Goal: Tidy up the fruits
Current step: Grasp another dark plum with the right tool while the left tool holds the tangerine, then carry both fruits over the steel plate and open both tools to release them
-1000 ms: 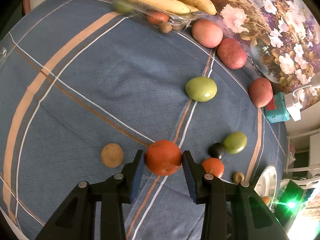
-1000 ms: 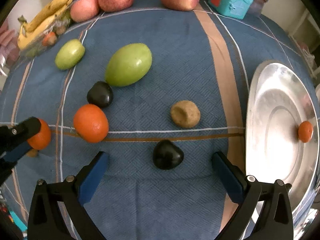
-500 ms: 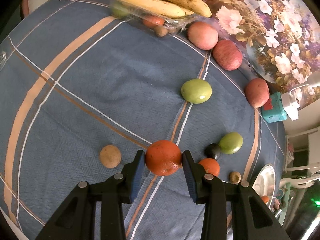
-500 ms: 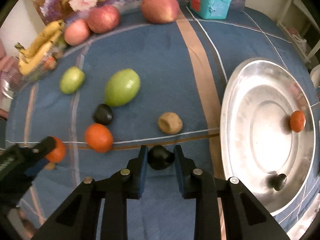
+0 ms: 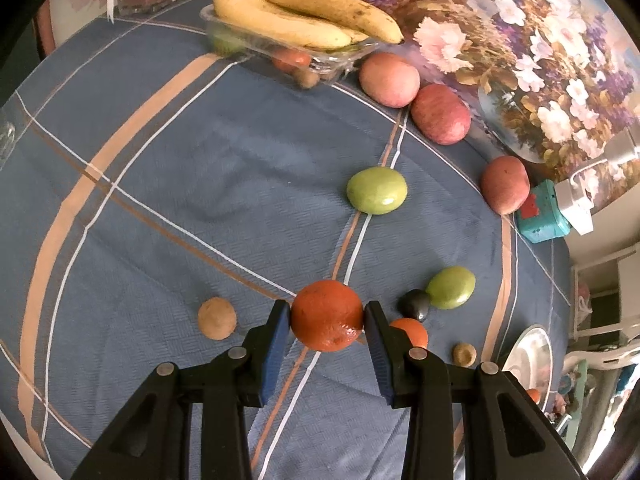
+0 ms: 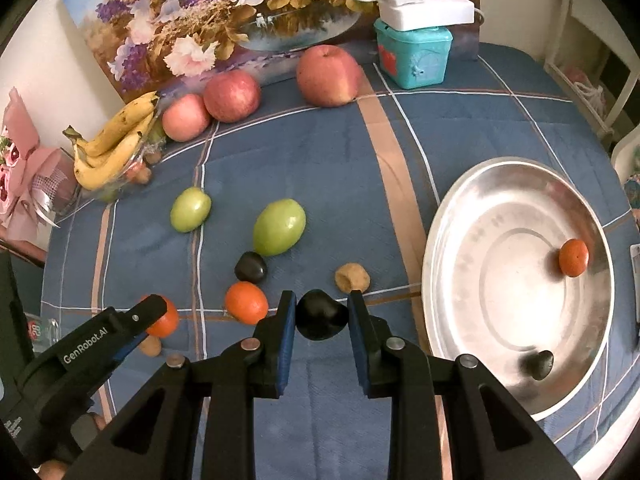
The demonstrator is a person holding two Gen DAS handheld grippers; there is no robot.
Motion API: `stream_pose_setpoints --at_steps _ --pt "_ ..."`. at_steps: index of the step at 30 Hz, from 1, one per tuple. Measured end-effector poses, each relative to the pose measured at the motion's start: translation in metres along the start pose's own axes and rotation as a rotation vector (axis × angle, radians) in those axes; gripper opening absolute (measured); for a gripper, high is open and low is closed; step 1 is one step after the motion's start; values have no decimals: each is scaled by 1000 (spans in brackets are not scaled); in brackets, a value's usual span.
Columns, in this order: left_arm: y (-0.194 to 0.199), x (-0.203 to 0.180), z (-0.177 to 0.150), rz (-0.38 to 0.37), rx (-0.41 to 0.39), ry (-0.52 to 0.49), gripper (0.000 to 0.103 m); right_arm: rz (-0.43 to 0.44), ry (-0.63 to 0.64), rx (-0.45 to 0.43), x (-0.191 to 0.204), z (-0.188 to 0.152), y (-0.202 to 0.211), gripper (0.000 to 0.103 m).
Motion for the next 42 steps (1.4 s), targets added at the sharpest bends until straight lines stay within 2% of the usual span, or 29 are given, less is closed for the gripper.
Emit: stream_pose_setpoints --at_steps 7,13,19,21,24,27,33,42 --pt "-1 -18 -4 9 0 -40 41 -67 -8 -18 -20 8 -3 27" --pt "-4 -52 -16 -5 11 -115 41 -174 -62 -47 -67 21 0 27" --pt "-7 -110 -39 -63 20 -254 41 -198 -195 -46 -129 34 2 27" --pt "-8 -136 -49 -84 20 -322 41 -206 -227 -60 -145 37 6 27" --pt "-10 -172 -64 -128 23 -411 41 -263 -276 -96 -175 43 16 27" --pt "-12 -203 -73 -149 15 -495 41 -263 -330 -122 -194 47 25 27" --pt "-19 -238 -82 -158 0 -590 41 -279 -360 -153 -210 50 36 27" --pt "-28 -246 -87 -153 12 -610 43 -288 -342 -161 -209 52 34 28"
Point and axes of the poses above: each gripper's, at about its wrist camera, not at the fingertips, and y roughly against the way its jaws point, x to its left, z to its top, the point moved 9 cm from there along -y, roughly the way its jaws point, and after that the axes turned 10 degrees about -y, right-handed, at the moved point
